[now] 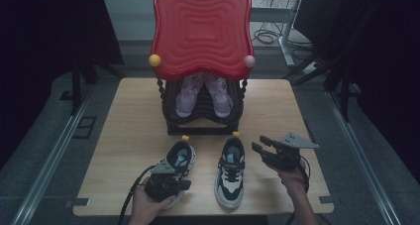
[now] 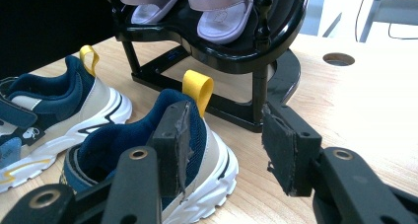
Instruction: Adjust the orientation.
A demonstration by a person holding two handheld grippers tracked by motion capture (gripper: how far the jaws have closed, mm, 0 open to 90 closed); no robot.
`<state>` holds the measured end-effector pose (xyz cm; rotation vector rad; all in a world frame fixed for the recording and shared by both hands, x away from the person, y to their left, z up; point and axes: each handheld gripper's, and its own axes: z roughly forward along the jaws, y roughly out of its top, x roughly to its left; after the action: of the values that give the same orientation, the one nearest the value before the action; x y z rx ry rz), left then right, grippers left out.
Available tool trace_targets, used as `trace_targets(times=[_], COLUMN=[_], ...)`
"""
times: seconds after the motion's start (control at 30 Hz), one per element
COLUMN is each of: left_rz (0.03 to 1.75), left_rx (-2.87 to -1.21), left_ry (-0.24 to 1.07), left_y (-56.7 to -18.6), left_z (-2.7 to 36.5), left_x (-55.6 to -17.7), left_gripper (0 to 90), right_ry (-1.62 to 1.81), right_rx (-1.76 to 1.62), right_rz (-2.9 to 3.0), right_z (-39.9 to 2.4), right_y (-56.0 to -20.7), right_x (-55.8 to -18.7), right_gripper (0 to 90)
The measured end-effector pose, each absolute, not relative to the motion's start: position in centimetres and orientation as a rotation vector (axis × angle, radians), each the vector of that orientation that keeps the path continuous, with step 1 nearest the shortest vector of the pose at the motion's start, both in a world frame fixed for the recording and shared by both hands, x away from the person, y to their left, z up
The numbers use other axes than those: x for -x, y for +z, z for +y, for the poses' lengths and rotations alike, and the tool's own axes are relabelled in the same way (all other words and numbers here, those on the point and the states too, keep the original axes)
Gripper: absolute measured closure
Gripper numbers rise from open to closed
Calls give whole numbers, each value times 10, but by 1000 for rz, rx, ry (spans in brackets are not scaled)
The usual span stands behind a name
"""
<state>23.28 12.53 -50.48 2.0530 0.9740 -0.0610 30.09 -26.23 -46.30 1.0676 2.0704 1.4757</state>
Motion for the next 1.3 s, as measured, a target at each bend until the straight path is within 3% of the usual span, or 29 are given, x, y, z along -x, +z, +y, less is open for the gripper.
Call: trace_targets(times=[1.3], left_rz=[1064], left_rx=[-2094], left_ry=[-3], left_y=[-504], left_z=[155], left_x=[-228], left_gripper=[899], right_ry=[1449], right_rx=[-1109], right_rz=[2043], right_z=[-269], right_y=[-461], right_x=[-302], right_gripper=[533])
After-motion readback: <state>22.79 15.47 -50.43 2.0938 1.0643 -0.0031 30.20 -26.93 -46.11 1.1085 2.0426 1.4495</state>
